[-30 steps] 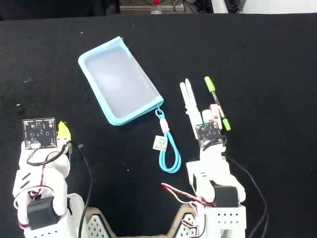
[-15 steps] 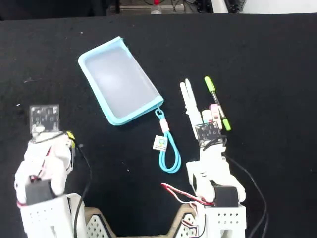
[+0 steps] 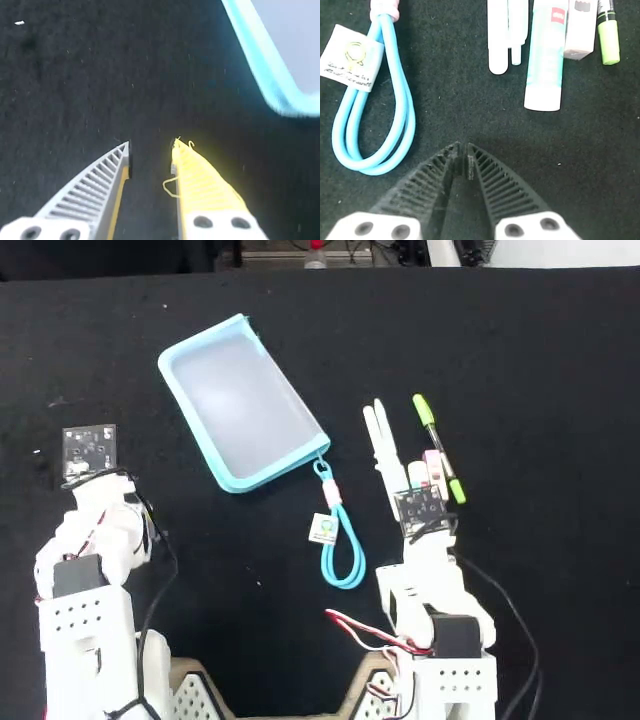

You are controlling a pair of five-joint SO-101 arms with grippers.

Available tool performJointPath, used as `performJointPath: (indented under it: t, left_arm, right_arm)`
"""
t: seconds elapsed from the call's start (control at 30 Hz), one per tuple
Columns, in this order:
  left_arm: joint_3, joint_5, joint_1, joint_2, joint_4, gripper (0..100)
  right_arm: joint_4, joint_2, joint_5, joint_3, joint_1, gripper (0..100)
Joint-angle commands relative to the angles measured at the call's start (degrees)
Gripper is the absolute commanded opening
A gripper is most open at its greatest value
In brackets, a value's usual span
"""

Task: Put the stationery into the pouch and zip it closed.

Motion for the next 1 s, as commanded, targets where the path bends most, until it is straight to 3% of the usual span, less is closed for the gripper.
performJointPath:
  t: [0.0, 0.17, 0.63, 0.97]
  left_arm:
    - [-0.31, 2.37, 2.24, 0.62, -5.71, 14]
    - [-0.31, 0.00, 7.60, 0.70, -5.63, 14]
    - [6.90, 0.00, 4.35, 0.09, -4.22, 14]
    - [10.68, -0.09, 4.18, 0.00, -10.55, 14]
  right_arm:
    - [-0.18, -5.49, -0.44, 0.22, -0.53, 1.2]
    - [-0.18, -5.49, -0.44, 0.22, -0.53, 1.2]
    - [-0.18, -5.49, -0.44, 0.22, -0.53, 1.2]
    - [-0.18, -5.49, -0.44, 0.22, -0.53, 1.2]
